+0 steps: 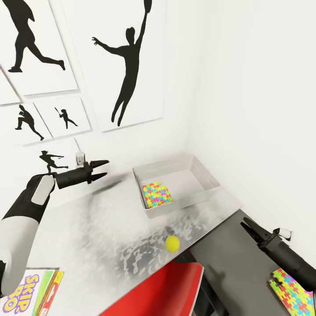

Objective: Put all the toys in the child's room - the three board games (two on the bed and one on the table), the two jigsaw puzzles on the table, and the tennis ball on the table - inside the toy box on the table in the child's room.

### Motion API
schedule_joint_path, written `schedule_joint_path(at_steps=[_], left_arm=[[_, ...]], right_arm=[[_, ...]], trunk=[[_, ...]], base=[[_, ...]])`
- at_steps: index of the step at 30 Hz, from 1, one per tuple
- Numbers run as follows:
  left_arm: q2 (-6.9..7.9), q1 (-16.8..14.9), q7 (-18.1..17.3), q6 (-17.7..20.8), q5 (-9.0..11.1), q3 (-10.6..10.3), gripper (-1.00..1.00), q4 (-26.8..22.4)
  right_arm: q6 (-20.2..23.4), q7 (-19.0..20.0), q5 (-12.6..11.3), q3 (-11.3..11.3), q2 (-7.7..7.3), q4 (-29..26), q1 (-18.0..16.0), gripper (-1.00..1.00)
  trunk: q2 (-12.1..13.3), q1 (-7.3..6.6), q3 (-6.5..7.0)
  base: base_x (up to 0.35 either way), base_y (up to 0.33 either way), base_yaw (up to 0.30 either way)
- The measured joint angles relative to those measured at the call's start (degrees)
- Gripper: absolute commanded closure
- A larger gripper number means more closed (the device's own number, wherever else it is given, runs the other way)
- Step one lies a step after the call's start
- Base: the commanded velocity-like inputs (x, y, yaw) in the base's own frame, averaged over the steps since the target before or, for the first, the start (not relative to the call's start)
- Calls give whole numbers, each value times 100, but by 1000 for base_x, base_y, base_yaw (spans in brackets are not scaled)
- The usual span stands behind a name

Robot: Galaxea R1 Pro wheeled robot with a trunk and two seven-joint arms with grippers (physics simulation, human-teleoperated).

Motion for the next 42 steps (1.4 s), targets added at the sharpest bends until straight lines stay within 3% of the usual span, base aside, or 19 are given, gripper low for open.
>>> schedule_joint_path(at_steps=[4,8,11,12,18,22,25,29,33,34,38,39,42], left_arm=[[4,5,86,-22,-115,-206,-100,2],[-73,2,395,-56,-260,-500,-100,3],[-338,1,856,-98,-347,-674,-100,4],[-501,2,1134,-109,-354,-725,-100,4],[-1126,-5,2421,-153,-368,-800,-100,5],[-1346,-16,3020,-171,-374,-804,-100,8],[-1441,-22,3224,-191,-373,-814,-100,10],[-1643,-27,3427,-432,-399,-832,-100,54],[-1737,-38,3644,-648,-477,-851,-100,225],[-1763,-47,3767,-716,-515,-852,-100,347],[-1813,-59,3953,-791,-575,-847,-100,500],[-1857,-64,4001,-810,-591,-846,-100,538],[-1938,-68,4050,-826,-612,-845,-100,571]], right_arm=[[-36,7,1,1,12,0,0,-100],[-126,0,3,10,17,0,0,-100],[-195,-6,4,27,19,0,0,-100],[-214,-7,4,34,23,0,0,-100],[-252,3,6,52,30,0,0,-100],[-327,-32,5,105,56,1,1,-100],[-353,-66,6,248,67,2,1,-100],[-341,-240,61,723,79,-4,-49,-100],[-263,-802,74,1161,78,-6,-278,-100],[-133,-1197,59,1361,83,-7,-504,-100],[233,-2126,33,1796,115,-2,-1057,-100],[324,-2588,-9,2010,162,-1,-1302,-100],[393,-3250,-42,2312,273,0,-1676,-100]], trunk=[[0,0,0],[0,0,0],[0,0,0],[1,0,0],[0,0,0],[0,0,0],[0,0,0],[0,0,0],[1,0,0],[1,1,1],[1,0,1],[1,1,1],[1,0,1]], base=[[0,0,0],[0,0,0],[0,0,0],[0,0,0],[0,0,0],[0,0,0],[0,0,0],[0,0,0],[0,0,0],[0,0,0],[0,0,0],[0,0,0],[0,0,0]])
